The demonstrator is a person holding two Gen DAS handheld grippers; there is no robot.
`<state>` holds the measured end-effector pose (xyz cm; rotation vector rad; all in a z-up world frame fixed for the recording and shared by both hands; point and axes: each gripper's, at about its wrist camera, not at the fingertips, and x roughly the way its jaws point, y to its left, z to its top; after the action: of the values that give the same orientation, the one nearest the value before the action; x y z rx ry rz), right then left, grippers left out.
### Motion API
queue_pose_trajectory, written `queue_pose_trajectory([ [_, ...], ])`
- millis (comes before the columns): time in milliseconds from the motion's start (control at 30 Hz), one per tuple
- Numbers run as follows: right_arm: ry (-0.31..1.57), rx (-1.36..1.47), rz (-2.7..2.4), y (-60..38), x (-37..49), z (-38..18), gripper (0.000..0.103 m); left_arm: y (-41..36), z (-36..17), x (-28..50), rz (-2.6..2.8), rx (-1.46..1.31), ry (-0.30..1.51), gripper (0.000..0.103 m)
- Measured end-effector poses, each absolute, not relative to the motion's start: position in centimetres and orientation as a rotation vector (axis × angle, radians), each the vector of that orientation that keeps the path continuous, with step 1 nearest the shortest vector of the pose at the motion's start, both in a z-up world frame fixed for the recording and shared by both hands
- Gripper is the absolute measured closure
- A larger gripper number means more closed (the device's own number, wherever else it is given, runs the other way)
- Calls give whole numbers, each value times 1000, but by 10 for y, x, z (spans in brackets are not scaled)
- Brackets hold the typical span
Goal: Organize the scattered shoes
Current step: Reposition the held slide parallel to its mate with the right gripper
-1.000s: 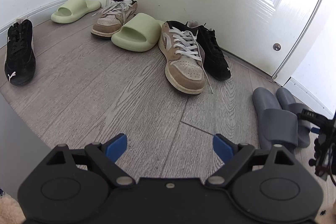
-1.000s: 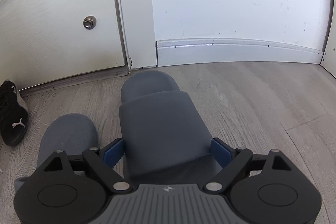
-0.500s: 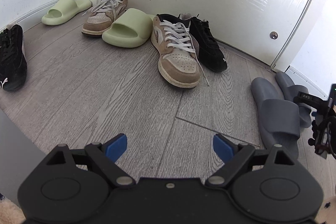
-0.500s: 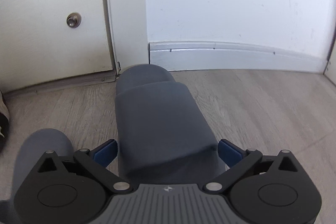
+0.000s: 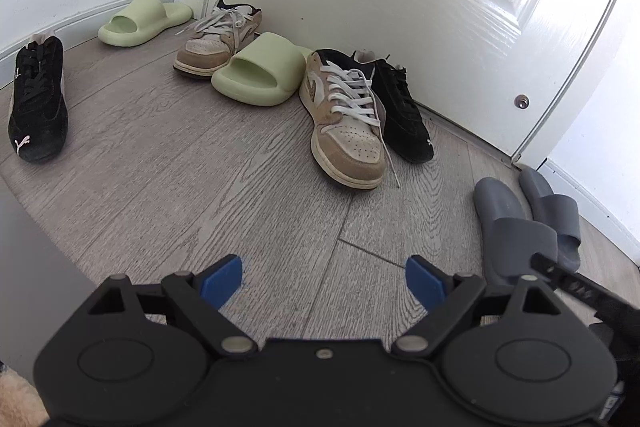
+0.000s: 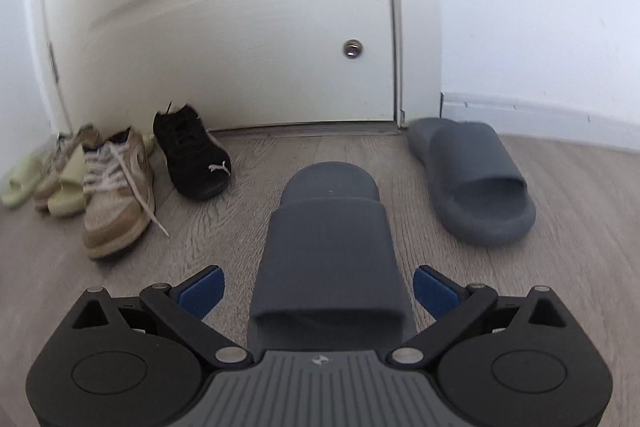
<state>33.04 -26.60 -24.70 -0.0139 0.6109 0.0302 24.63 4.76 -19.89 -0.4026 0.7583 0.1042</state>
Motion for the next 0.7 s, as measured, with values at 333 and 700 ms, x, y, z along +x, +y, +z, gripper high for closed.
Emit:
queue_pose_trajectory([
  [333,634,39,-80,-269,358,-251,29,51,-201,247,97,-432,763,14],
  [700,590,80,-183,-302,443,-258,28,48,-207,254,77,-432,785,14],
])
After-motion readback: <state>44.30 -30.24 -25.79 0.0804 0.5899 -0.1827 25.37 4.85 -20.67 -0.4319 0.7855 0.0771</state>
